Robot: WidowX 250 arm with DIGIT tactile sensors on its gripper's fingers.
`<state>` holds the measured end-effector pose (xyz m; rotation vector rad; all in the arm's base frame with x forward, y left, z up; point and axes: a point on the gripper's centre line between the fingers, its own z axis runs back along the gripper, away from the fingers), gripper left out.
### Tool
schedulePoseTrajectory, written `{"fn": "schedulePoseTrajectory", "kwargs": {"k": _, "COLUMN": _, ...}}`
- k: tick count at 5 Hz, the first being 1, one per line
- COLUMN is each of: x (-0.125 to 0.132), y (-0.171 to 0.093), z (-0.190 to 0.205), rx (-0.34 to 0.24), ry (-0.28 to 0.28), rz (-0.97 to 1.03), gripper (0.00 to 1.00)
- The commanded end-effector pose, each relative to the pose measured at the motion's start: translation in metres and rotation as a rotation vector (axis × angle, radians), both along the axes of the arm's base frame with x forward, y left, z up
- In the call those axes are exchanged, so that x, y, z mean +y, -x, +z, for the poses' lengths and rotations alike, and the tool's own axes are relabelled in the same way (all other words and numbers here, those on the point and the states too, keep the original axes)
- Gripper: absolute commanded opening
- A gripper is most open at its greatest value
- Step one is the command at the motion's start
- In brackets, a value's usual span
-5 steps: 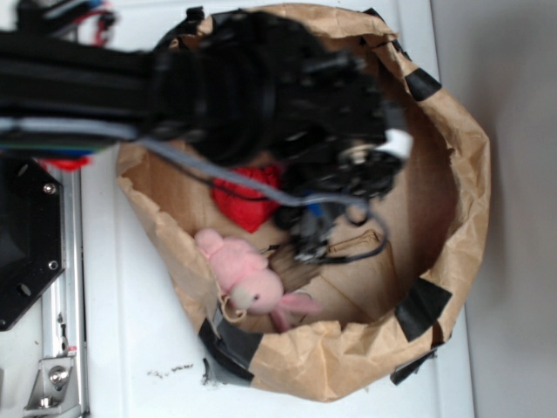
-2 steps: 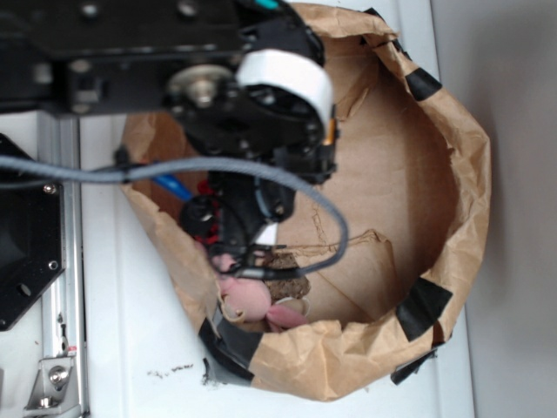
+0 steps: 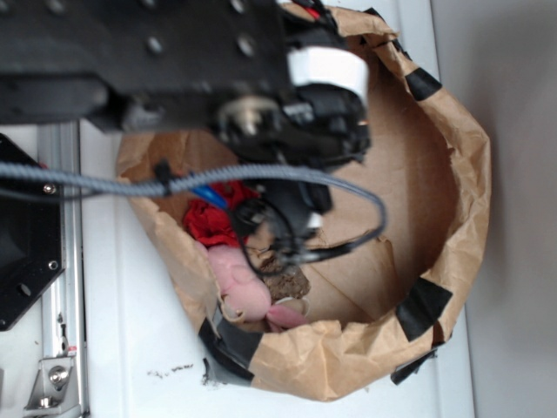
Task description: Grab the black box.
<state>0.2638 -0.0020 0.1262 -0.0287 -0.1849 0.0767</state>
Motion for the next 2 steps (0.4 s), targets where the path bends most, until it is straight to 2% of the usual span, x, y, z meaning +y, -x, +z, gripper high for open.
{"fn": "schedulePoseTrajectory", "kwargs": {"k": 1, "x": 0.0002, "y": 0.0016, "z": 0.0145, "rx": -0.017, "ry": 0.129, "rz": -0.067, "gripper": 0.00}}
{"fn": "schedulePoseTrajectory", "kwargs": {"k": 2, "x": -0.0007, "y": 0.0042, "z": 0.0131, "rx": -0.003, "ry": 0.129, "rz": -0.089, "gripper": 0.00}}
